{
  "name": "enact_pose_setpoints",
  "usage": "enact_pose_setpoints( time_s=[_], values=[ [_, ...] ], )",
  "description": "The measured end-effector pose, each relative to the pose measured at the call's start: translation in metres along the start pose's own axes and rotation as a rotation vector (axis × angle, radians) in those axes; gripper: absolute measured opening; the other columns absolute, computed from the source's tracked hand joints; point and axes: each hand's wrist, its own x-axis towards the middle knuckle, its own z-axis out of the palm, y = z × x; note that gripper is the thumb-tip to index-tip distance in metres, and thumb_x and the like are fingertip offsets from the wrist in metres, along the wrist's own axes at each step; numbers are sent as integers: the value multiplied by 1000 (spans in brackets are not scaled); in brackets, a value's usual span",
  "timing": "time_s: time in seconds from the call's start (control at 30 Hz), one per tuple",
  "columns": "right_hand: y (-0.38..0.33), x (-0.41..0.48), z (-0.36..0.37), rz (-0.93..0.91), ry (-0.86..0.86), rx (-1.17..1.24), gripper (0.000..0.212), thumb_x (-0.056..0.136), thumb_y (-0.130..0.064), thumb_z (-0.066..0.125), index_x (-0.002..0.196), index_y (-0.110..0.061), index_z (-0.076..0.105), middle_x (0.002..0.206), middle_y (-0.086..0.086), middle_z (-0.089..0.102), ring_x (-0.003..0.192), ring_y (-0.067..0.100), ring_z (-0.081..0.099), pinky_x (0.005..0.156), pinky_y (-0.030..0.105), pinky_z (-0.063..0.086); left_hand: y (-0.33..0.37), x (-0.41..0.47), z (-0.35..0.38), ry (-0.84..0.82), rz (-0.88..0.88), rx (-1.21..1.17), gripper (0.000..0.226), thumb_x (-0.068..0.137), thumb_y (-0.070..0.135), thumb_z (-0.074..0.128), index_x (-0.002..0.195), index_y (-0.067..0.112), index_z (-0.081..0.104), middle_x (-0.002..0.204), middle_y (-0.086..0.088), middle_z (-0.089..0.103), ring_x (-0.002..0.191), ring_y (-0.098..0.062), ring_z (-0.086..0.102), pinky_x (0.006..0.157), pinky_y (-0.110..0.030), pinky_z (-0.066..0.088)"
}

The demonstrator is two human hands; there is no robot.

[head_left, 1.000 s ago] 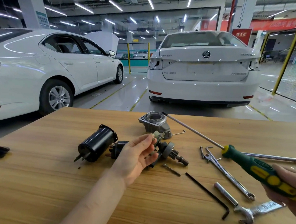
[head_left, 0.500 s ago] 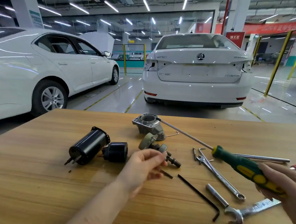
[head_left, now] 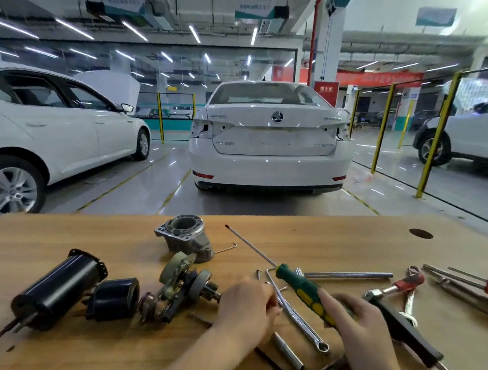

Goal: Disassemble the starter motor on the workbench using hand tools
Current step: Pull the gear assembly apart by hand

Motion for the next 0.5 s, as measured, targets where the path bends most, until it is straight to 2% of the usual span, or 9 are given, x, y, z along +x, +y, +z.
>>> enact_pose_setpoints(
  time_s=[0.07,0.13,0.2,0.27,0.3,0.37,0.4,0.43,0.5],
  values=[
    [6,2,2,16,-14,-146,24,80,-43,67,66,-24,66,58,-1,64,62,5,58,55,17,41,-2,2,3,9,3,54,26,89,40,57,108,23,62,108,3,58,96,-11,48,84,-25,40],
    [9,5,1,43,-8,-242,22,80,-45,65,68,-27,63,63,-5,63,67,4,58,58,18,40,-6,4,3,40,21,96,32,89,44,55,114,26,59,112,6,57,108,-13,48,87,-25,39],
    [10,6,1,68,1,-271,22,81,-46,63,69,-28,61,65,-6,63,69,4,57,58,18,40,-7,1,-4,120,26,91,34,89,51,51,117,31,55,112,13,54,110,-9,46,83,-19,35],
    [10,7,0,76,16,-295,22,82,-47,61,70,-29,59,68,-6,63,70,3,57,58,17,39,-8,-6,-21,181,71,116,33,85,54,54,110,33,57,100,17,53,96,-3,48,74,-14,31],
    [9,7,0,74,24,-301,23,83,-47,60,70,-28,59,68,-6,63,69,3,56,58,17,39,-10,-9,-32,200,125,170,31,80,52,62,102,30,62,90,17,54,84,-2,51,70,-12,32],
    [10,7,0,67,32,-319,24,83,-48,58,71,-28,58,68,-5,62,69,4,56,59,19,41,-26,-16,-51,378,271,252,29,71,47,69,86,22,71,71,11,59,65,-7,54,56,-17,43],
    [10,6,0,71,25,-334,24,83,-49,57,72,-28,57,68,-6,62,68,4,56,59,18,42,-36,-20,-60,435,319,265,34,76,49,60,85,18,72,69,7,61,66,-10,53,54,-22,46],
    [10,5,0,77,15,-349,24,83,-50,56,72,-28,56,68,-7,61,68,4,56,58,17,41,-49,-25,-70,491,340,306,44,84,52,48,88,15,72,72,3,63,71,-13,49,59,-26,45],
    [11,5,1,84,-6,-379,25,84,-52,55,74,-29,54,69,-9,59,68,2,55,56,14,38,-79,-36,-96,528,295,381,57,93,55,29,97,12,68,82,0,63,77,-16,44,66,-29,35]
  ],
)
